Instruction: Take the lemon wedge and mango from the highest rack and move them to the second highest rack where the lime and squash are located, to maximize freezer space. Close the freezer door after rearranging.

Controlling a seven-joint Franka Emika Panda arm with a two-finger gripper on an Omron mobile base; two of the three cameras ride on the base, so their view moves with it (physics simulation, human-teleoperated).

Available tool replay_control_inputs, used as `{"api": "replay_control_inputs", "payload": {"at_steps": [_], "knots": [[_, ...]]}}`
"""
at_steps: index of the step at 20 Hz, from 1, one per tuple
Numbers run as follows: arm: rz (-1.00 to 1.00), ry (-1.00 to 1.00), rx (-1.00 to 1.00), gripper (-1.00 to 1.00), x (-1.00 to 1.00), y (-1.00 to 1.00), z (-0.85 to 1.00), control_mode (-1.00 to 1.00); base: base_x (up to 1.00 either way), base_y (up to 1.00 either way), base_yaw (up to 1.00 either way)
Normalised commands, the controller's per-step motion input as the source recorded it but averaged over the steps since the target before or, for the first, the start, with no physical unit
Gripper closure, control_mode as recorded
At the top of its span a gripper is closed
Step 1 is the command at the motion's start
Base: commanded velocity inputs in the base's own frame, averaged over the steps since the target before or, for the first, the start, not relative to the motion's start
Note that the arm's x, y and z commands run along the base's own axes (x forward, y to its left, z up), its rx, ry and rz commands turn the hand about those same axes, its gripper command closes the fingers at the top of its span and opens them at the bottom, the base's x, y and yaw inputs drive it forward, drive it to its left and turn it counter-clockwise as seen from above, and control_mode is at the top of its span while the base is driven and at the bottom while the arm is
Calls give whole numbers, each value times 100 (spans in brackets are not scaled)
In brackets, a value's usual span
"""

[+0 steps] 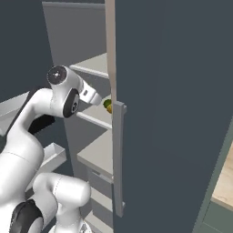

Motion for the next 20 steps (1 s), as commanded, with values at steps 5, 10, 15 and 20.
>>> {"api": "replay_control_inputs", "payload": {"at_steps": [5,10,15,20], "knots": [[0,0,0,100,30,0,-45,-100,0,0,0],[0,0,0,100,48,-4,-44,-100,0,0,0],[-1,0,0,100,58,-17,-21,-100,0,0,0],[-3,0,0,100,59,-18,-10,-100,0,0,0]]}}
